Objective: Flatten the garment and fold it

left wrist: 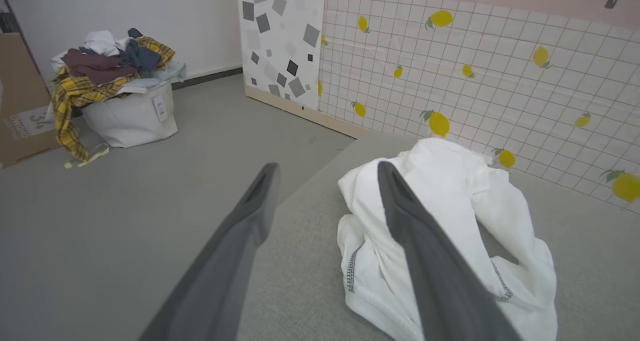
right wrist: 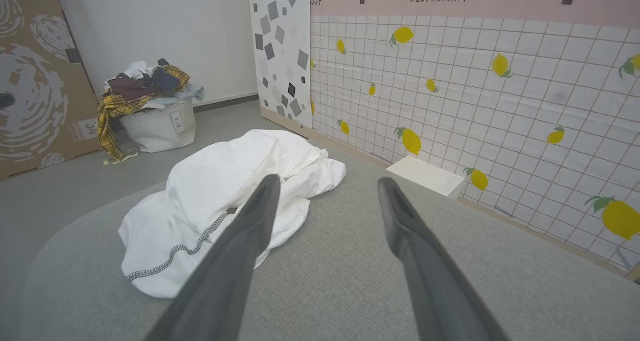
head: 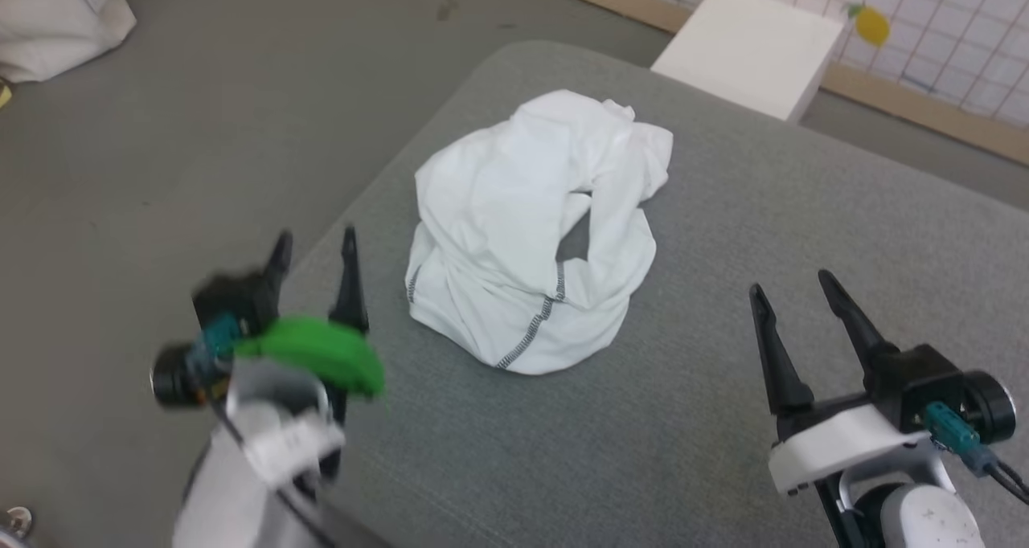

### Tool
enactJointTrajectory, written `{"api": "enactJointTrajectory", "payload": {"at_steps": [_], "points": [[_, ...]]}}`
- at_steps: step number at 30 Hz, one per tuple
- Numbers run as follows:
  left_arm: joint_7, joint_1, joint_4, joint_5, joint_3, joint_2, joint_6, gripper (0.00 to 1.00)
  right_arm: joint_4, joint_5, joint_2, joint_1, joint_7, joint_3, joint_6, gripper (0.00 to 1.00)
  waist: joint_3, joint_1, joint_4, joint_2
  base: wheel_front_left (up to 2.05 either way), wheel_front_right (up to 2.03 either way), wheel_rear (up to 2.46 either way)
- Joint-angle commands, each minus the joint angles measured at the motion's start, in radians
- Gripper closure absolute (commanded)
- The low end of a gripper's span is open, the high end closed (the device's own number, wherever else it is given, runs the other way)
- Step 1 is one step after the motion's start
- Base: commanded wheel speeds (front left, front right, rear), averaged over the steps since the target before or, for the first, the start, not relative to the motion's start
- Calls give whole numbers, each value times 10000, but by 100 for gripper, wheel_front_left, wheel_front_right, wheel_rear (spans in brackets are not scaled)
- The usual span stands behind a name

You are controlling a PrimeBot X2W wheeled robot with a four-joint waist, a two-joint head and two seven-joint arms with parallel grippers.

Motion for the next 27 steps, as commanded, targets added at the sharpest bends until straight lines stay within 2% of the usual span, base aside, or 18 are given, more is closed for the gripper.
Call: {"api": "enactJointTrajectory", "payload": {"at_steps": [1,7,14,19,27], "points": [[424,-775,222,-214,91,148,-126,0,-118,-86,-6,-227,74,64,62,0,730,0,-618,0,0,0,0],[2489,-2984,1513,-1406,670,369,-444,0,-381,-261,-6,-711,195,201,62,0,2025,0,-1706,0,0,0,0],[5070,-4161,2832,-2536,1288,1023,-485,0,-321,-290,-7,-1356,24,427,62,0,3251,0,-3133,0,0,0,0],[6420,-4198,3243,-3302,1851,1248,-120,0,-196,-191,-8,-1851,-237,516,62,0,3996,0,-3953,0,0,0,0],[7598,-3506,3588,-3682,2090,1300,541,0,273,77,-7,-2218,-654,559,62,0,4523,0,-4527,0,0,0,0]]}}
